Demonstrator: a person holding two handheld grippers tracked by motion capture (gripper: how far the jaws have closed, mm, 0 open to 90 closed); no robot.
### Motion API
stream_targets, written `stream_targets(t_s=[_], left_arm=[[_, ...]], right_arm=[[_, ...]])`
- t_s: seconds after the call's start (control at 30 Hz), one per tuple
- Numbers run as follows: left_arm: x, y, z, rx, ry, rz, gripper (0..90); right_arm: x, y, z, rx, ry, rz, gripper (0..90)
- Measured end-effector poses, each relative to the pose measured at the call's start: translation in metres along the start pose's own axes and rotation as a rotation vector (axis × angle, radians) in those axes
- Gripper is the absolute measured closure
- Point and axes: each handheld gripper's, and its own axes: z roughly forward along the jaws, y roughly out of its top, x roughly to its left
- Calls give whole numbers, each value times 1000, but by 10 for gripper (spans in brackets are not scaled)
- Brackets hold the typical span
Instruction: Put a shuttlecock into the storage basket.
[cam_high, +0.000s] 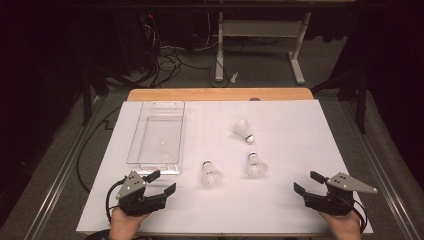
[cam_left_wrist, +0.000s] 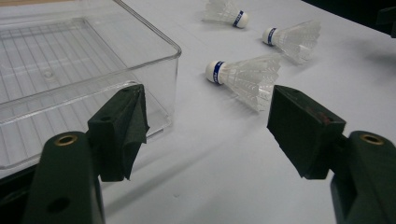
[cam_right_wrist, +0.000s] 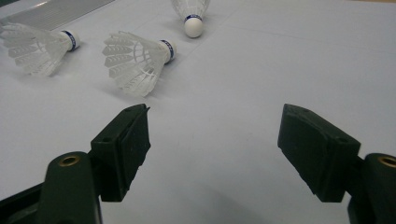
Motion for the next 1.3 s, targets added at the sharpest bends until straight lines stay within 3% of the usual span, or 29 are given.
stream_targets(t_s=[0.63,0.93,1.03,1.3], left_arm=[[-1,2,-1,-22,5,-6,305],[-4,3,-1,-19,7,2,306],[-7,4,0,-16,7,21,306],[-9,6,1,-24,-1,18,307]], right_arm=[[0,0,0,1,-3,1,265],[-1,0,0,0,-6,2,266],[0,0,0,0,-5,4,266],[0,0,0,2,-7,3,267]])
